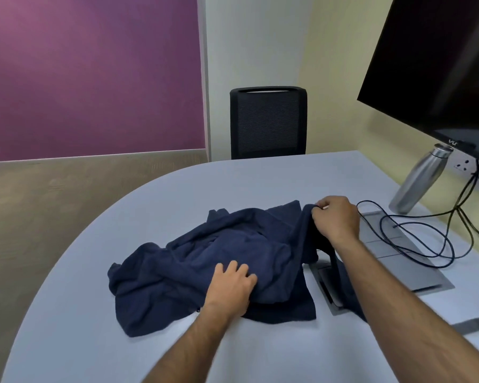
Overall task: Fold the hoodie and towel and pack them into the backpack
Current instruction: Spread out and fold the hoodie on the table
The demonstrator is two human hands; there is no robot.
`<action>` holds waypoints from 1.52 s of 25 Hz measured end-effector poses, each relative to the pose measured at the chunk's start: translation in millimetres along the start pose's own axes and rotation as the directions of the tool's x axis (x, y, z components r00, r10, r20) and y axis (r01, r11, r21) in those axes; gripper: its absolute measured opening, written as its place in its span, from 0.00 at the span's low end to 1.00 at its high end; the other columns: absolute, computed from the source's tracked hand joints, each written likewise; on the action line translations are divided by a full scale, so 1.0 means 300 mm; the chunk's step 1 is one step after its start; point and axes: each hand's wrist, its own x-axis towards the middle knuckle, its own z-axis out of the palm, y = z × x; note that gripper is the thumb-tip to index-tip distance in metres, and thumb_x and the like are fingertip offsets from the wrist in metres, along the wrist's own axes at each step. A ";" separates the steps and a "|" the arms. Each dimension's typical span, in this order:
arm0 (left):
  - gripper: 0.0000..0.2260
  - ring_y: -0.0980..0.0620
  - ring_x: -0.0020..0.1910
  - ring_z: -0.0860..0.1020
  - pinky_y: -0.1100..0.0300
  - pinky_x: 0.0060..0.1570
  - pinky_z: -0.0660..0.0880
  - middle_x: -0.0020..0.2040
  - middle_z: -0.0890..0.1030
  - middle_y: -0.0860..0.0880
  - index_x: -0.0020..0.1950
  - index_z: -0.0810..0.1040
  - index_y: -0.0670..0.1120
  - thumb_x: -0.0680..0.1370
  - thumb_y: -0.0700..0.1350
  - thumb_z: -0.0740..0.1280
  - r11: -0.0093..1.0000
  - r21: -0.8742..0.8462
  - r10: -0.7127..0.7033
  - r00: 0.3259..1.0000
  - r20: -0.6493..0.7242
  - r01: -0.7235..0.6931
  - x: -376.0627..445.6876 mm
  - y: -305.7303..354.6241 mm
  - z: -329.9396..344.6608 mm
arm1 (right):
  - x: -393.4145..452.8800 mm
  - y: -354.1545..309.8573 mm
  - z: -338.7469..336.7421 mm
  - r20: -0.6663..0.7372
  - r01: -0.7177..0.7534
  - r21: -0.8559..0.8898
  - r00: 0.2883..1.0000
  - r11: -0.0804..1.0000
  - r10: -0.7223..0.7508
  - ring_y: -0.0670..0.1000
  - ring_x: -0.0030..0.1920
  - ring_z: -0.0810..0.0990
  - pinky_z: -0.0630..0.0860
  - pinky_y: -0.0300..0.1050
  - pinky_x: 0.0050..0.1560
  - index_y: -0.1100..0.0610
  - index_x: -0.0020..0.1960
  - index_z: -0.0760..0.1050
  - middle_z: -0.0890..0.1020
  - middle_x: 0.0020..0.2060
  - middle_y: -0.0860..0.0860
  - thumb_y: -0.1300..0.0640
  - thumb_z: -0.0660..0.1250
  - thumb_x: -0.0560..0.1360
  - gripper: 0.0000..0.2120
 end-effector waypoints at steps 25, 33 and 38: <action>0.13 0.48 0.49 0.80 0.51 0.52 0.77 0.47 0.82 0.50 0.53 0.79 0.45 0.84 0.51 0.59 0.066 -0.964 -0.863 0.500 0.074 0.257 -0.086 -0.526 -0.011 | -0.186 0.439 0.366 0.658 0.008 -0.067 0.752 0.998 0.038 0.50 0.39 0.82 0.79 0.47 0.44 0.57 0.41 0.79 0.83 0.35 0.48 0.56 0.75 0.68 0.07; 0.10 0.47 0.47 0.77 0.54 0.48 0.70 0.46 0.81 0.47 0.50 0.78 0.44 0.84 0.47 0.61 0.320 -0.922 -0.860 0.475 -0.187 0.217 -0.087 -0.683 -0.154 | -0.012 0.254 0.147 0.030 0.131 0.082 0.991 0.988 -0.134 0.56 0.40 0.78 0.69 0.43 0.41 0.56 0.46 0.82 0.80 0.34 0.51 0.62 0.67 0.76 0.05; 0.08 0.51 0.47 0.76 0.56 0.50 0.72 0.48 0.81 0.49 0.53 0.78 0.48 0.83 0.40 0.60 0.395 -0.918 -0.840 0.423 -0.340 0.047 -0.128 -0.702 -0.239 | 0.004 0.089 0.003 -0.282 0.234 0.549 0.956 0.802 -0.085 0.43 0.41 0.76 0.72 0.28 0.41 0.52 0.49 0.78 0.80 0.41 0.44 0.58 0.66 0.78 0.03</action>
